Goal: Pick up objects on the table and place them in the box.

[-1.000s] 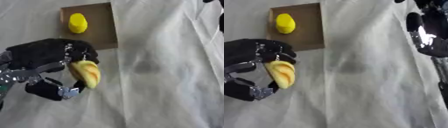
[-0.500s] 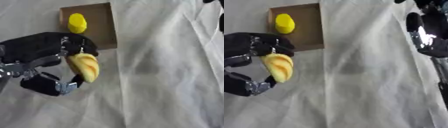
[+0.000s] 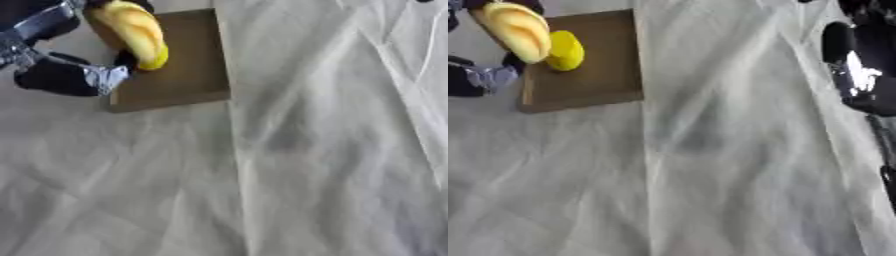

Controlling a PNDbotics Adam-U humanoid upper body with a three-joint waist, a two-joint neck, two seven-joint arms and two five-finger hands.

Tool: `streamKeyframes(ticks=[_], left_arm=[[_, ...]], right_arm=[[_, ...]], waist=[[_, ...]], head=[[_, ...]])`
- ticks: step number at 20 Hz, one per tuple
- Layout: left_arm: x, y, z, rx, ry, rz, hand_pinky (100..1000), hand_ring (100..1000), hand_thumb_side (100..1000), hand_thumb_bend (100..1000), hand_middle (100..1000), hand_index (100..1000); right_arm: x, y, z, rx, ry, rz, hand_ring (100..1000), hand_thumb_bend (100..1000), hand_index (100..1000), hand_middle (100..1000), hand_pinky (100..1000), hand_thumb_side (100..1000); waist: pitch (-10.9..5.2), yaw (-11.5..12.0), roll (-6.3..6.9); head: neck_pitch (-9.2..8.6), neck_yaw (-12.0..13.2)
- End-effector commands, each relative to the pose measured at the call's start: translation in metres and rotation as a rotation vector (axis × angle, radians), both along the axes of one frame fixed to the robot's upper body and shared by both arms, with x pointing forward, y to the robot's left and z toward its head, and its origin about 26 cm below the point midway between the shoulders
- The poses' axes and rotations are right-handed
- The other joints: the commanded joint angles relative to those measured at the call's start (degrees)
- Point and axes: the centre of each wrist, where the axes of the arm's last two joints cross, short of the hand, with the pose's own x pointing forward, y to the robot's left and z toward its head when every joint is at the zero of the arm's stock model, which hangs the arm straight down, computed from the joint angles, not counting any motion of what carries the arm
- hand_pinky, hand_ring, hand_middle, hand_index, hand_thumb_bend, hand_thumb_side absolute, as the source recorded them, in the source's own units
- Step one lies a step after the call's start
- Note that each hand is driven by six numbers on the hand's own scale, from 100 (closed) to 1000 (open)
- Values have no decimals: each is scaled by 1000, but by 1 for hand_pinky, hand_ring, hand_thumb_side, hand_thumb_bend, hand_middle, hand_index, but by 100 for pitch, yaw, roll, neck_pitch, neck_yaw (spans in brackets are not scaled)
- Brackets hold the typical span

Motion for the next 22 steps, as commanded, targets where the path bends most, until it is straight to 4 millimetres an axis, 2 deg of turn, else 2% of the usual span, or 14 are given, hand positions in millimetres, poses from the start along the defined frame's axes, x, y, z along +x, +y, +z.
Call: streamKeyframes(ticks=[1, 4, 7, 11, 14, 15, 19, 21, 22], left_arm=[[31, 21, 6, -21, -12, 56, 829, 893, 271, 100, 759, 823], [61, 26, -6, -17, 19, 85, 841, 914, 332, 100, 767, 836], [82, 27, -17, -27, 38, 97, 848, 920, 359, 100, 774, 854], [99, 25, -29, -7, 20, 129, 855, 925, 376, 104, 788, 876], [107, 27, -40, 21, 6, 152, 865, 938, 404, 178, 810, 911], [109, 28, -42, 28, 0, 155, 865, 938, 404, 178, 810, 911], [112, 32, -50, 60, -19, 170, 889, 963, 499, 341, 847, 960], [113, 35, -51, 78, -35, 181, 910, 978, 526, 503, 862, 968], [113, 37, -51, 90, -47, 190, 928, 994, 572, 556, 869, 966]], right_arm=[[-3, 1, 12, -26, -37, 21, 879, 100, 878, 641, 944, 527], [-2, 4, 14, -28, -40, 37, 879, 100, 877, 640, 944, 527], [-1, 6, 15, -24, -42, 50, 880, 100, 878, 640, 944, 527], [0, 9, 16, -20, -47, 66, 880, 100, 877, 640, 945, 527], [0, 10, 17, -20, -48, 73, 882, 100, 878, 640, 946, 527], [0, 10, 17, -20, -47, 74, 882, 100, 878, 640, 946, 527], [0, 10, 16, -21, -38, 72, 885, 100, 879, 639, 948, 527], [0, 10, 16, -21, -34, 69, 886, 100, 879, 638, 949, 527], [0, 10, 15, -22, -31, 67, 887, 100, 879, 638, 949, 527]], waist=[[-102, -31, 3], [-81, -96, -4], [-61, -163, -29], [-27, -255, -57], [-6, -288, -61], [-1, -291, -60], [12, -296, -48], [12, -293, -43], [11, -289, -39]], head=[[-107, 89], [-147, 149], [-175, 204], [-224, 297], [-227, 313], [-225, 312], [-212, 318], [-198, 313], [-190, 306]])
